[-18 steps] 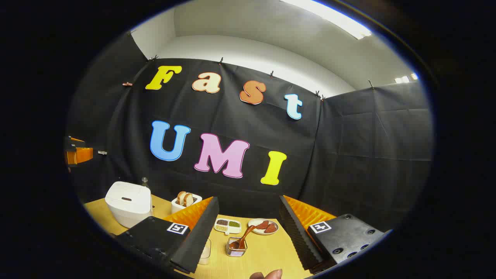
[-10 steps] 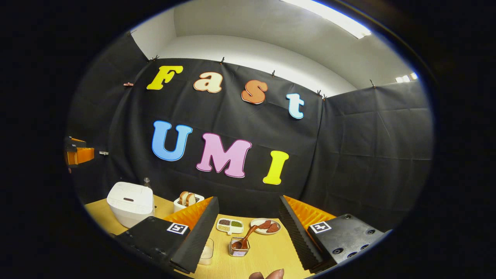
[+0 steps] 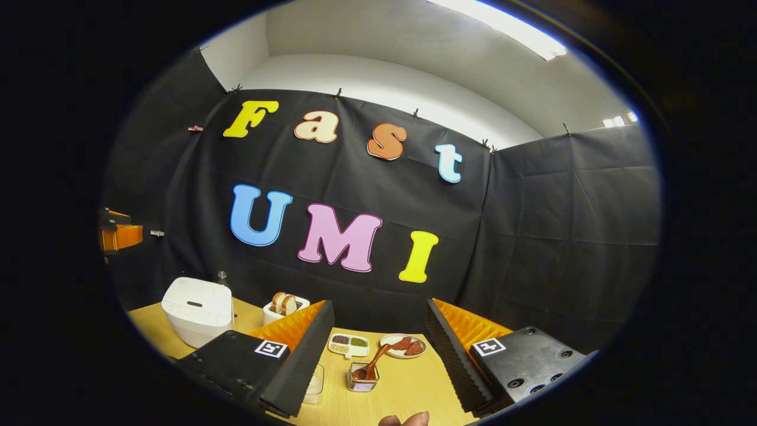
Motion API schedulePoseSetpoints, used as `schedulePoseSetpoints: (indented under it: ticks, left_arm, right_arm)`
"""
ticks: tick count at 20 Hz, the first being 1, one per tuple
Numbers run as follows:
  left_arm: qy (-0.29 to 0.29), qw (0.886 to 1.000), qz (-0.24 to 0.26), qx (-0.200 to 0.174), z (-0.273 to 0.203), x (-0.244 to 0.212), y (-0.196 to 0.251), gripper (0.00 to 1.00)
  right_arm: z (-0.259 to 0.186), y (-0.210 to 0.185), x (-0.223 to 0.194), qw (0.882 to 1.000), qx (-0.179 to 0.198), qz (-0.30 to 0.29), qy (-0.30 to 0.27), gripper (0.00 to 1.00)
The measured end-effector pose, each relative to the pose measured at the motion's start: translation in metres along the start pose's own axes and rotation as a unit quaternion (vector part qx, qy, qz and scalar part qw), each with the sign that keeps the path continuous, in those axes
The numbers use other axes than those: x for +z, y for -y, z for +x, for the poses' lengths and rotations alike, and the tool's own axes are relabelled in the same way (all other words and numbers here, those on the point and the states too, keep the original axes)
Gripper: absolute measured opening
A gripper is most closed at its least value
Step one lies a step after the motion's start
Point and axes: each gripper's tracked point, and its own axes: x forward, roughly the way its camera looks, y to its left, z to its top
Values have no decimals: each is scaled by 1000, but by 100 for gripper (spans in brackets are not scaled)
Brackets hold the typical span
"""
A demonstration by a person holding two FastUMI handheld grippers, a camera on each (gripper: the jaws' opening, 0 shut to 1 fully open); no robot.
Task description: Close the left gripper, press the button to open the rice cooker; take a wooden spoon from the chopstick holder with the right hand, scoop a spoonful of rice and pour it into the rice cooker, then put the wooden spoon back into the chopstick holder.
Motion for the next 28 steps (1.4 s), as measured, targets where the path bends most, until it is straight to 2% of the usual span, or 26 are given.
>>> schedulePoseSetpoints:
  ticks: [7, 8, 10, 11, 12, 15, 16, 19, 20, 23, 26, 28]
  left_arm:
    - [16, 999, -1, -33, 1, 14, -4, 96]
    - [24, 999, 3, -39, 0, 18, -6, 87]
    - [32, 997, 11, -72, 0, 24, 0, 64]
    - [27, 996, 12, -89, 1, 22, 2, 58]
    - [19, 995, 12, -101, 4, 17, 0, 45]
    - [-17, 991, 14, -135, 17, -1, -5, 20]
    - [-36, 987, 15, -157, 22, -12, -1, 8]
    - [-118, 964, 3, -239, 33, -52, 14, 7]
    - [-142, 957, -1, -254, 44, -65, 15, 7]
    - [-199, 944, 18, -264, 79, -93, 5, 7]
    - [-230, 934, 59, -267, 116, -112, -8, 7]
    - [-253, 923, 74, -279, 139, -128, -12, 7]
  right_arm:
    - [0, 0, 2, 1000, -3, -6, 2, 97]
    - [0, 1, 3, 1000, -4, -9, 4, 97]
    - [0, 2, 5, 1000, -6, -12, 6, 97]
    - [-1, 2, 4, 1000, -7, -13, 6, 97]
    - [-1, 2, 3, 1000, -7, -13, 6, 97]
    - [-1, 2, 1, 1000, -8, -13, 3, 97]
    - [-2, 3, 0, 1000, -9, -15, 2, 97]
    - [-2, 5, -3, 1000, -12, -22, -1, 97]
    - [-2, 7, -4, 1000, -14, -24, -3, 97]
    - [-4, 13, -6, 999, -22, -27, -5, 97]
    - [-5, 20, -11, 999, -33, -34, -10, 97]
    - [-6, 26, -12, 998, -43, -36, -14, 97]
